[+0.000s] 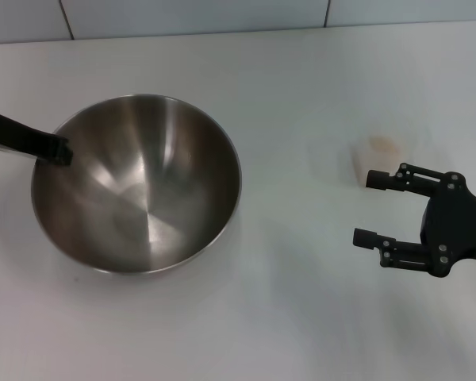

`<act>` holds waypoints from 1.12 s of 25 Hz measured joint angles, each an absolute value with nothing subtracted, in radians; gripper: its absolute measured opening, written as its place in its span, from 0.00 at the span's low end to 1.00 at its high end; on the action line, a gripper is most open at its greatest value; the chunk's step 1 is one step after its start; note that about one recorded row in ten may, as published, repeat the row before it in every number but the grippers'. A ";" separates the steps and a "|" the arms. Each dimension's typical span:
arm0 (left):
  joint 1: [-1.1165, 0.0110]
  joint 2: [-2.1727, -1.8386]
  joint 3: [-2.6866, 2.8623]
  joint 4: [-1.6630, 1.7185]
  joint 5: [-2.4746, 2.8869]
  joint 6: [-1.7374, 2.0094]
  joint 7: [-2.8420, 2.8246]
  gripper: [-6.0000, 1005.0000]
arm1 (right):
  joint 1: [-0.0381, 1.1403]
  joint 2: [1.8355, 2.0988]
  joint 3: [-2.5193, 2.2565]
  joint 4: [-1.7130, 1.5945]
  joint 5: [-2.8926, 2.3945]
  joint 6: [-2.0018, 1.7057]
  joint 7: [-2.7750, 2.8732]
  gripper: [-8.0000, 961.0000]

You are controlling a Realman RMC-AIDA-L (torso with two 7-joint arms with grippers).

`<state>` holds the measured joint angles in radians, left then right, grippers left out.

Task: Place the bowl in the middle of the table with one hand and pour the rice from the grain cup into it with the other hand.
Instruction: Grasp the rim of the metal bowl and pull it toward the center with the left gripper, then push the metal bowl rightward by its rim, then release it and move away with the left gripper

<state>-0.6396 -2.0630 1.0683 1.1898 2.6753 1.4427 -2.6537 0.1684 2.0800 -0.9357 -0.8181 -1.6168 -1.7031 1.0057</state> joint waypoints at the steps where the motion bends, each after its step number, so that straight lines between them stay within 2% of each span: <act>1: -0.640 -2.064 1.076 1.199 2.675 1.447 -2.641 0.03 | 0.169 2.080 -0.936 -0.817 -1.617 -1.703 1.003 0.78; 8: -0.653 -2.068 1.134 1.260 2.669 1.478 -2.632 0.03 | 0.170 2.080 -0.936 -0.812 -1.617 -1.702 0.994 0.78; 17: -0.738 -2.072 1.139 1.286 2.635 1.515 -2.629 0.03 | 0.169 2.080 -0.936 -0.805 -1.618 -1.700 0.993 0.78; 28: -0.744 -2.076 1.205 1.180 2.559 1.393 -2.625 0.03 | 0.166 2.080 -0.936 -0.806 -1.618 -1.708 0.992 0.78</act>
